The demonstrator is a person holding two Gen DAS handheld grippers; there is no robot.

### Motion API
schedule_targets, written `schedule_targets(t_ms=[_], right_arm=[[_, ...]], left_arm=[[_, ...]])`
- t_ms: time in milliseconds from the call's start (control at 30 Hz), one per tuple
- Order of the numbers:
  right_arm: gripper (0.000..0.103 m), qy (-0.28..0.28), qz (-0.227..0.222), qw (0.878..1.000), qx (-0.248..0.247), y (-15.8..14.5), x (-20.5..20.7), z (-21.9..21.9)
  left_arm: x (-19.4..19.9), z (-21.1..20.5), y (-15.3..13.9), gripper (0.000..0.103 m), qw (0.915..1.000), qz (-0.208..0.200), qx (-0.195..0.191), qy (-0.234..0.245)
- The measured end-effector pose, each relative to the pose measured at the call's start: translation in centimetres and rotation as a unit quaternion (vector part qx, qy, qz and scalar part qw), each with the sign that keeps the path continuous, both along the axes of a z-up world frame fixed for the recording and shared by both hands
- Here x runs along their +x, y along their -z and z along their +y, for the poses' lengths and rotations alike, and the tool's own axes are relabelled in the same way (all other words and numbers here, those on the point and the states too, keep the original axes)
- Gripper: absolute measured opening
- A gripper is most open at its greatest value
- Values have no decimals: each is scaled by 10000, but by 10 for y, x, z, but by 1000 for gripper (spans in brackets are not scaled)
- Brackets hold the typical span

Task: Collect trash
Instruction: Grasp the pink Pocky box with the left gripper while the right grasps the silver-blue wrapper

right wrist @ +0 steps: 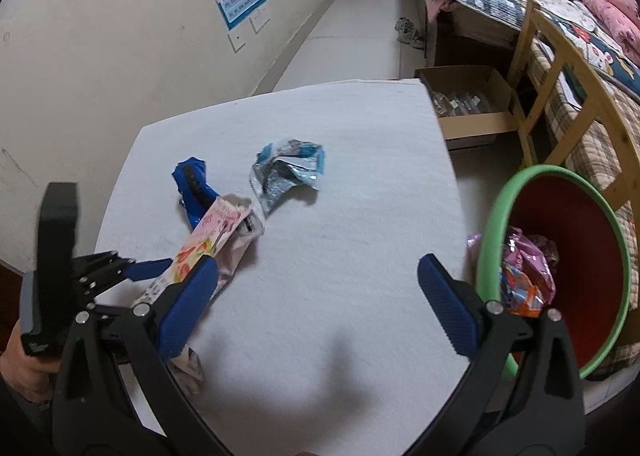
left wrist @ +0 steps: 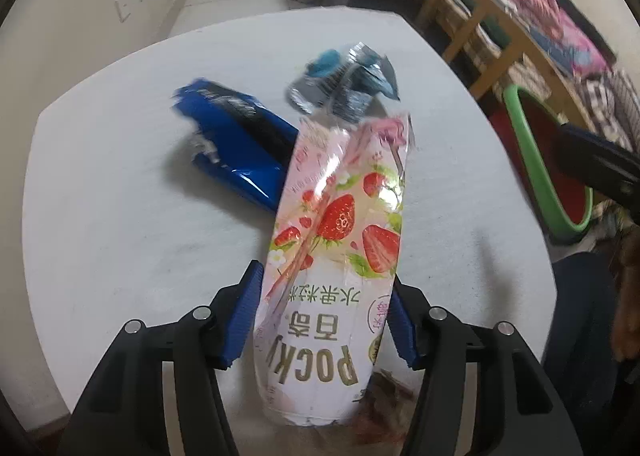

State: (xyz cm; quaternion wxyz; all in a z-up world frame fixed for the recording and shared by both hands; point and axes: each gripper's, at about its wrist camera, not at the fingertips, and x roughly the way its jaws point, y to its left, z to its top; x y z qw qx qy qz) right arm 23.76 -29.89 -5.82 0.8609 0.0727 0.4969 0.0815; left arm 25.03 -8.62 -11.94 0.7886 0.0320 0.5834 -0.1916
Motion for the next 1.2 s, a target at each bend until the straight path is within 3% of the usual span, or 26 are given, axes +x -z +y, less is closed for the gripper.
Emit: schedule_targets(t_ms=[100,133,167,400,900,933,1000,1033,1100,1200], right_arm=[[98,-64,-7,10000,2,4,11,13],[98,-83,-8,10000,7,4,15,16],[98,-121,-12,9999,-1,6,20,22],[98,-92,102,9999,-81,26,58,42],[97,250,516,9983,-125,78,118,46],[95,225,525,9983,-143,80,119,48],[67,129,612,9979,-169,86,122,51],[64,114,611,9977,-261,87,122,53],[47,68,588,9978,-284,86,120,55],[38,-11,560,9981,-260,82,115,56]], left_arm=[[-4,21,-9,52,9995,-147,-164,-238],[-4,26,-11,45,9992,-181,-212,-293],[-4,34,-15,43,9987,-213,-279,-377],[-15,69,-21,39,9964,-217,-591,-564],[-47,93,-35,39,9946,-476,-745,-541],[-48,94,-34,39,9945,-468,-752,-558],[-49,95,-34,39,9947,-458,-732,-563],[-54,99,-34,39,9947,-455,-732,-558],[-55,98,-34,39,9949,-451,-720,-541],[-54,96,-35,39,9948,-442,-740,-550]])
